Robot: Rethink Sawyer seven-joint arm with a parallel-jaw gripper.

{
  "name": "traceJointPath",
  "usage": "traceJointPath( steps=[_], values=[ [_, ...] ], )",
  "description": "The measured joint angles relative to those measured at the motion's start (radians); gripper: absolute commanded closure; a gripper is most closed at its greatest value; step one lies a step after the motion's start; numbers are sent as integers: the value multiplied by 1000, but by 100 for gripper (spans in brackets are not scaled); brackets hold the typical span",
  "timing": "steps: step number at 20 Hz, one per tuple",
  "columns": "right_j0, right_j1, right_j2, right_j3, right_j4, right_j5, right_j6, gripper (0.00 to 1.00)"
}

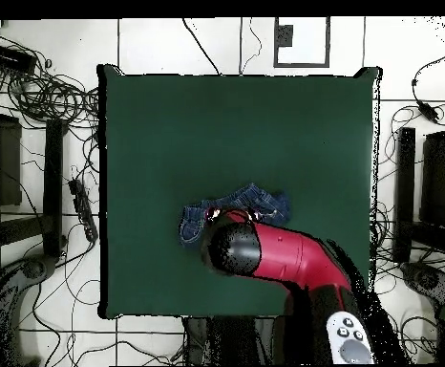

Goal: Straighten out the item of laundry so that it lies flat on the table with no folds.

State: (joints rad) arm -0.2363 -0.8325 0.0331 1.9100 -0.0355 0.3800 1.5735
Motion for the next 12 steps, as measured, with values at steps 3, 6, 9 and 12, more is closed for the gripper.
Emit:
traceJointPath(
  steps=[3,6,9,12],
  values=[
    [1,29,8,-50,0,0,0,0],
    [2,53,20,-91,0,0,0,0],
    [6,89,34,-146,0,0,0,0],
    [7,118,43,-187,-1,0,0,0]
  ],
)
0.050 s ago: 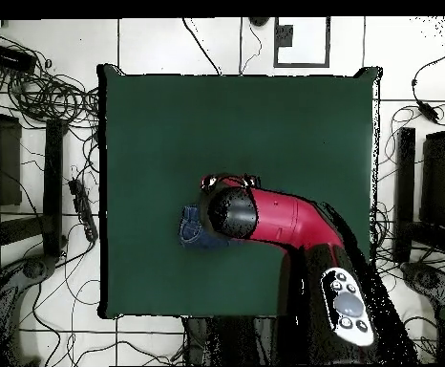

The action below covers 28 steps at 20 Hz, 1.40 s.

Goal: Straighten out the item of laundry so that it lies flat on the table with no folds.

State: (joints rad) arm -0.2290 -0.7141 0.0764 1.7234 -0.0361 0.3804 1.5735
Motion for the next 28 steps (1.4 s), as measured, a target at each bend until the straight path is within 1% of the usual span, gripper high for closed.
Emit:
traceJointPath(
  steps=[4,7,9,10,16,20,23,28],
  values=[
    [1,34,6,-43,0,5,0,0],
    [6,62,5,-80,0,38,0,0],
    [17,86,1,-118,0,90,0,0],
    [29,105,-4,-149,-4,140,0,0],
    [66,143,-17,-214,-14,264,0,0],
    [79,155,-18,-236,-17,321,0,0],
    [83,157,-23,-244,-18,334,0,0],
    [103,165,-56,-267,-49,351,0,0]
  ],
)
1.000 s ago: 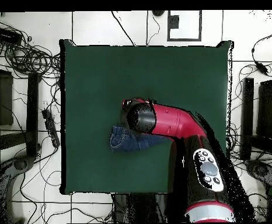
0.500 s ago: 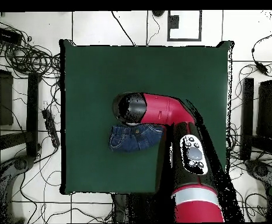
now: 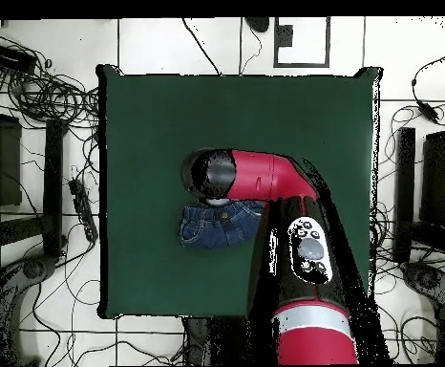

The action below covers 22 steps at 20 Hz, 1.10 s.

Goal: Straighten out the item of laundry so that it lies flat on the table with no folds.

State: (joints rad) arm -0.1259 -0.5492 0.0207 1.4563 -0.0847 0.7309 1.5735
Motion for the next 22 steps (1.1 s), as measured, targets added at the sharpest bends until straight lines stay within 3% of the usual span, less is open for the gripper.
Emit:
traceJointPath(
  steps=[7,11,16,20,22],
  values=[
    [41,19,-66,-13,-20,-19,3,0],
    [88,45,-132,-28,12,-78,48,0],
    [181,121,-258,-107,161,-103,277,0],
    [217,158,-308,-156,219,-103,418,0],
    [245,199,-359,-217,261,-100,560,0]
  ],
)
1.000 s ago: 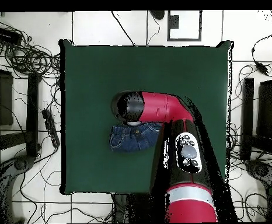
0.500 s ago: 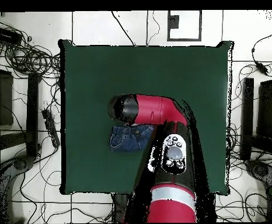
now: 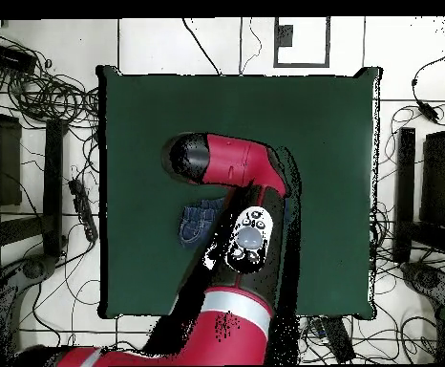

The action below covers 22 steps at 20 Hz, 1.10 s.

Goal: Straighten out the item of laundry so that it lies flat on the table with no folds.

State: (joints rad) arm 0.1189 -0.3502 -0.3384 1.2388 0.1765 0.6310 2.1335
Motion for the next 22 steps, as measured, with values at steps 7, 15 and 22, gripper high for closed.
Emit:
traceJointPath(
  steps=[7,15,22],
  values=[
    [10,86,-90,-123,31,27,214,0],
    [20,140,-171,-172,41,160,282,0],
    [40,117,-174,-144,131,520,338,0]
  ],
)
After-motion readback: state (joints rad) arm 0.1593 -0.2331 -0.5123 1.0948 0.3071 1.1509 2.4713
